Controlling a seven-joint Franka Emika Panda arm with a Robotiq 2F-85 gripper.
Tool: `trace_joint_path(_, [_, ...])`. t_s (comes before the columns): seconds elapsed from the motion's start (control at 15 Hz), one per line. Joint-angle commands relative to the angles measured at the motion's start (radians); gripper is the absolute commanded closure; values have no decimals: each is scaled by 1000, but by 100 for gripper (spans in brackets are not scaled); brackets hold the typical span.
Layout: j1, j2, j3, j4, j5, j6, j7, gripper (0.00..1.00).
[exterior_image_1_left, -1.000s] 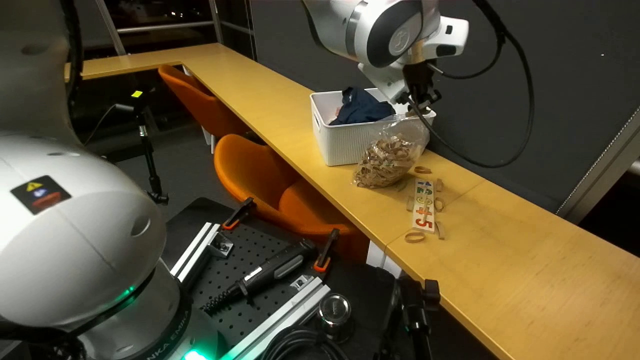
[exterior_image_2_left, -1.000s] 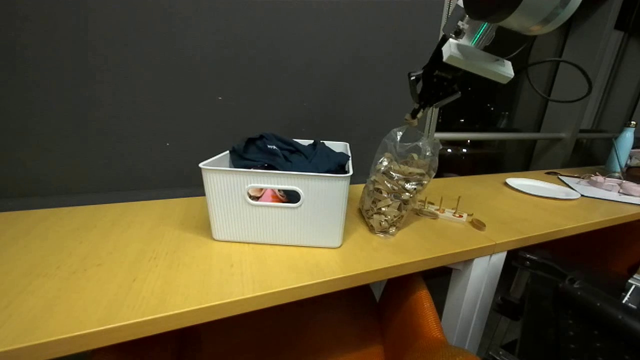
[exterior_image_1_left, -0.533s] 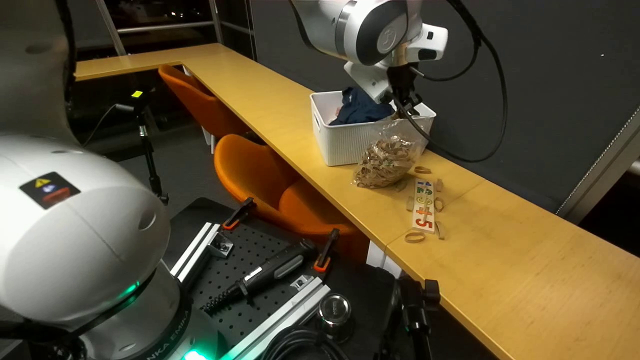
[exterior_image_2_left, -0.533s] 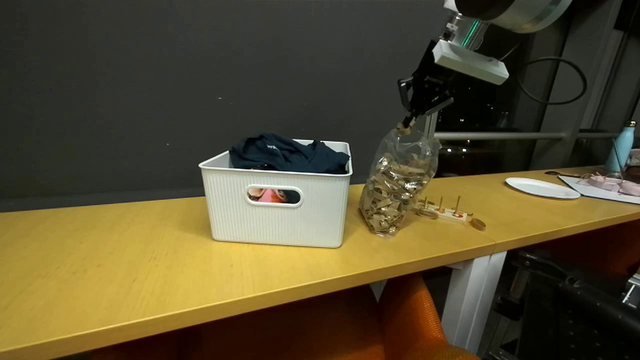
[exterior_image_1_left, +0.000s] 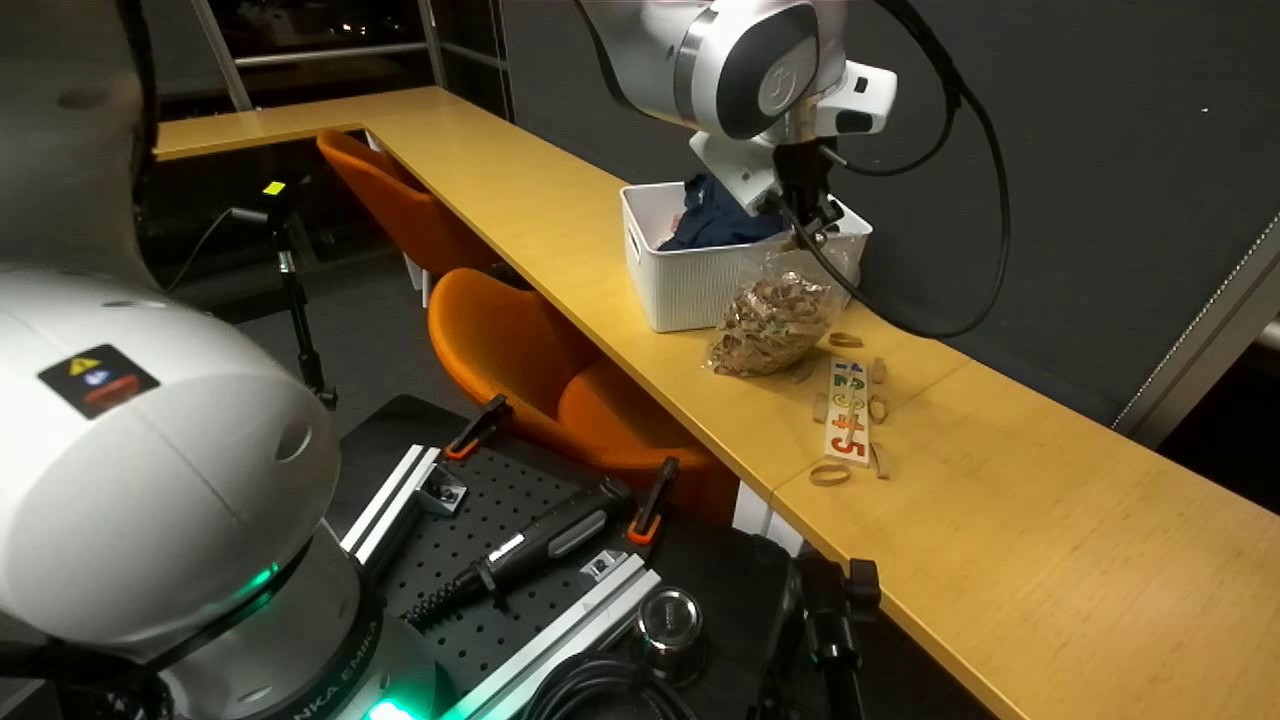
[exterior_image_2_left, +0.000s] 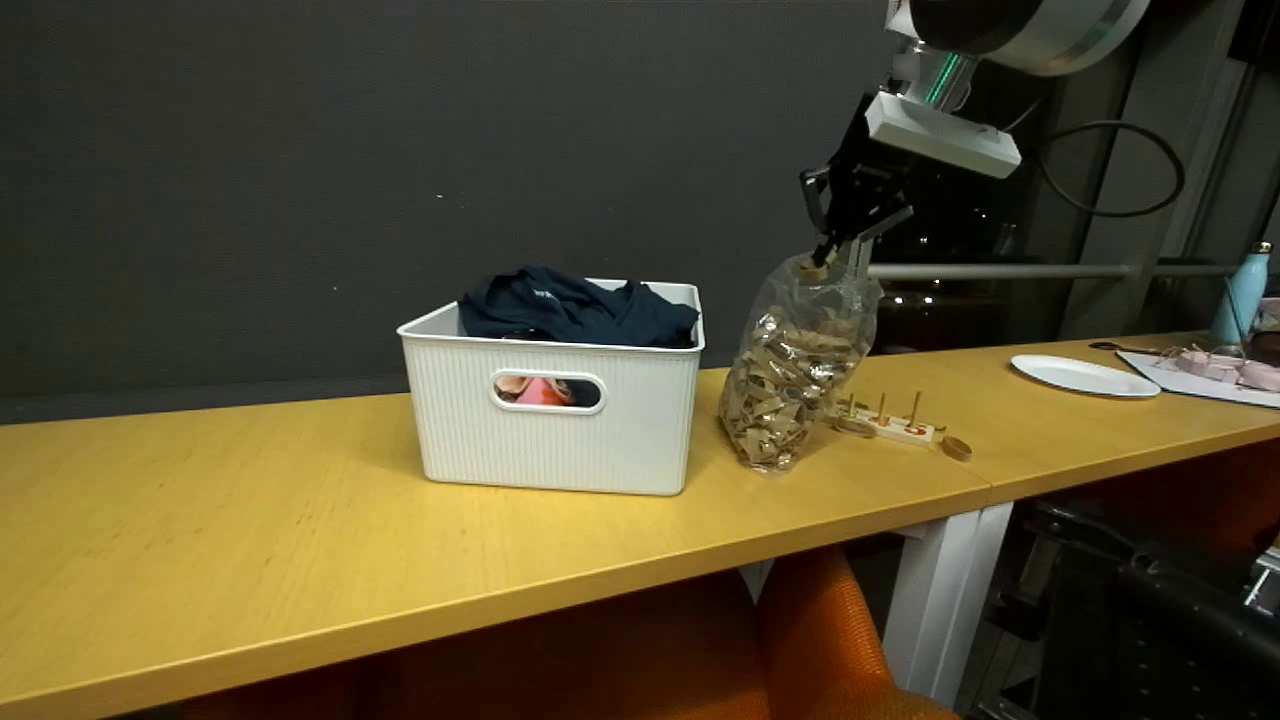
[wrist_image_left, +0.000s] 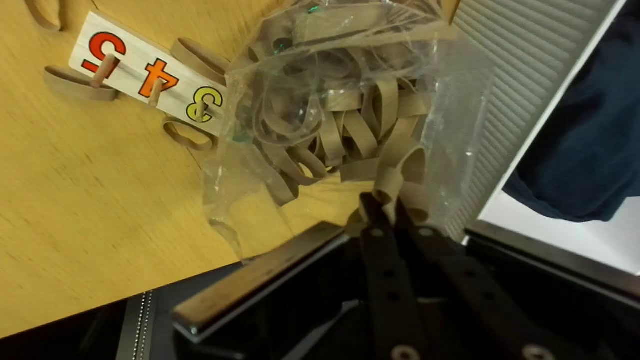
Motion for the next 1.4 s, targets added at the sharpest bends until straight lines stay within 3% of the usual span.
trace_joint_path(0.0, [-16,-19,3,-15,-36,-25,48,99])
trace_joint_path(0.07, [-19,-20,5,-18,-32,-26,48,99])
trace_joint_path(0.13, [-20,-17,4,-15,-32,-26,56,71])
trace_joint_path(0.27, [7,-16,-23,-19,-38,-21,76,64])
trace_joint_path(0.6, [29,-49,-44,-49,-93,5,135,27])
trace_joint_path(0.87, [43,-102,-73,-75,-205,21,215,1])
trace_joint_path(1.33, [4,-217,-106,-126,-379,29,342,0])
